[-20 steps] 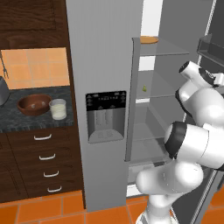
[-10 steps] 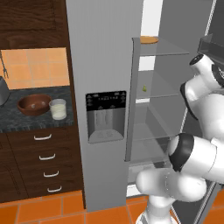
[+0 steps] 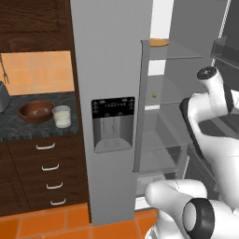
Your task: Grab a lemon wedge from the fridge and one ice cube from the ice bowl, and put them in the glass of lemonade.
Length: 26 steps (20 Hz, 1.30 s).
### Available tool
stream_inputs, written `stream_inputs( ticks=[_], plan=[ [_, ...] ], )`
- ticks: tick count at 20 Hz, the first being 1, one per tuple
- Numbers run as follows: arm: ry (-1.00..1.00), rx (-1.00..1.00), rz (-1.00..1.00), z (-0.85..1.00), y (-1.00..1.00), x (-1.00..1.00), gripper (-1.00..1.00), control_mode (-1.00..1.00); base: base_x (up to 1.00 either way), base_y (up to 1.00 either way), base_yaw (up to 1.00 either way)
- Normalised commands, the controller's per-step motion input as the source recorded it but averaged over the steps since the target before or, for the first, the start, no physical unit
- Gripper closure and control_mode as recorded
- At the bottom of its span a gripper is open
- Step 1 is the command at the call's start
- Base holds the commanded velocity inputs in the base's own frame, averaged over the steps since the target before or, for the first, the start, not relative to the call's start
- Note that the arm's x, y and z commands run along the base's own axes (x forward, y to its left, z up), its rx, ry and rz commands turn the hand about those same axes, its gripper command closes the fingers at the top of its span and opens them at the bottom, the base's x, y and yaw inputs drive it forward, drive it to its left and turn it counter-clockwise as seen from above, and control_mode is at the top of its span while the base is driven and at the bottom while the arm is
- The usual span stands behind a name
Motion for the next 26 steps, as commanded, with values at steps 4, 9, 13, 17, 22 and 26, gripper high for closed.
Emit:
stream_inputs(
  ticks=[4, 9, 13, 17, 22, 26],
  plan=[
    [0.06, 0.35, 0.73, -0.05, 0.73, 0.00, -1.00, -1.00, 0.00, 0.00, 0.00],
    [0.18, 0.16, 0.71, 0.08, 0.78, -0.17, -1.00, -1.00, 0.00, 0.00, 0.00],
    [0.00, 0.01, 0.15, 0.72, 0.58, -0.83, -1.00, -1.00, 0.00, 0.00, 0.00],
    [-0.07, 0.00, 0.00, 0.29, 0.38, -1.00, -1.00, -1.00, 0.00, 0.00, 0.00],
    [-0.11, -0.02, 0.00, 0.00, 0.67, -0.53, -1.00, -1.00, 0.00, 0.00, 0.00],
    [-0.01, -0.02, 0.00, -0.14, 0.44, -0.02, -1.00, -1.00, 0.00, 0.00, 0.00]
  ],
)
